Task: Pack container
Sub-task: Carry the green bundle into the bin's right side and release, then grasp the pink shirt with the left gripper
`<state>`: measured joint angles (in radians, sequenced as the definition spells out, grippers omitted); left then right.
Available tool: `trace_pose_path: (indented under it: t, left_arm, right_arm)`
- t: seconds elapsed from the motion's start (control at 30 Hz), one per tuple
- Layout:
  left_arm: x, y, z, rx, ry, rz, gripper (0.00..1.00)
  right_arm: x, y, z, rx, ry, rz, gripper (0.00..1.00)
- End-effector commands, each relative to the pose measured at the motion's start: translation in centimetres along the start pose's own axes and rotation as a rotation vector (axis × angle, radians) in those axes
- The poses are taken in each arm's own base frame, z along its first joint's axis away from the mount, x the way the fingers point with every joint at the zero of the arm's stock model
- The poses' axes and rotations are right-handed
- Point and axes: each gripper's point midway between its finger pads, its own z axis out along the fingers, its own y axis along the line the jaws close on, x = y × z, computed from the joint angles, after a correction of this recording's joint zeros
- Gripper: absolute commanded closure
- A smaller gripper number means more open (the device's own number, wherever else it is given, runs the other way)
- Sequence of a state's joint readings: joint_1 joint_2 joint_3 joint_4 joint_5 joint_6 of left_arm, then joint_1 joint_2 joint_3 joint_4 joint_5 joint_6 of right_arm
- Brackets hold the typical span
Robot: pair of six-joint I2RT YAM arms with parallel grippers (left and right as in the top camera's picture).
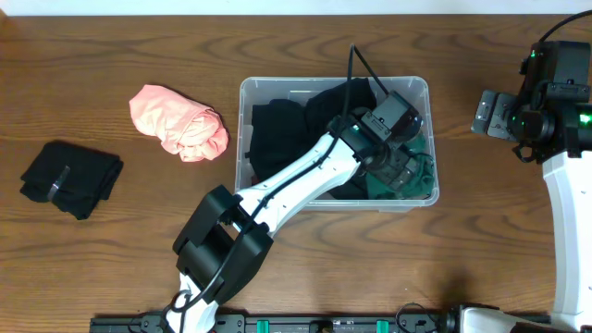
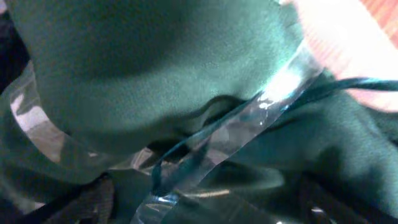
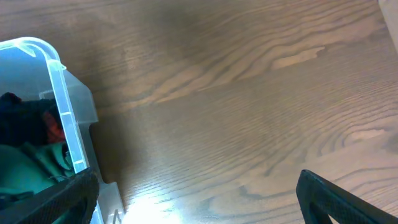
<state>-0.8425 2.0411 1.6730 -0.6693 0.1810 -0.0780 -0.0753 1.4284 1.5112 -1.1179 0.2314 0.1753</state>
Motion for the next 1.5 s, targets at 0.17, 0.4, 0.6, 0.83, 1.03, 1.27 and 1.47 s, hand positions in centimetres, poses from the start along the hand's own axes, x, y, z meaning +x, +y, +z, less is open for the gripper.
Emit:
trace_pose_path:
  t: [0.17,0.4,0.6,0.83,1.03,1.27,1.47]
  left_arm:
    - [-2.5,2.9,-6.4,-0.142,-0.15,-0.025,0.02]
    - [-6.9,1.3,-9.6,-0.087,-0.35,0.041,0.02]
    - [-6.5,0.0,-5.4,0.017,-0.297,0.026,0.02]
    - [-3.6,1.3,1.6,-0.002,-0.15,0.007,0.02]
    - [-0.5,3.7,5.2,-0.105,-0.03,-0.011,0.02]
    - [-0.9,5.5,2.5,-0.232,-0.044,-0.009,0.02]
    - [-5.5,5.7,-8.8,-0.294,-0.278,-0.023,0.02]
  right_arm:
    - [-0.1,-0.4,-0.3,0.001,-0.009,0.023,0.01]
    - [-0.1,-0.4,-0.3,0.001,-0.009,0.023,0.01]
    - [-0.1,-0.4,-0.3,0.001,-0.009,0.023,0.01]
    - [-0.1,-0.4,-0.3,0.001,-0.009,0.023,0.01]
    - [-0.1,-0.4,-0.3,0.001,-0.009,0.019,0.01]
    - [-0.1,-0.4,-0.3,0.001,-0.009,0.019,0.01]
    - [-0.2,-0.4,-0.3,0.002,-0.01,0.015,0.01]
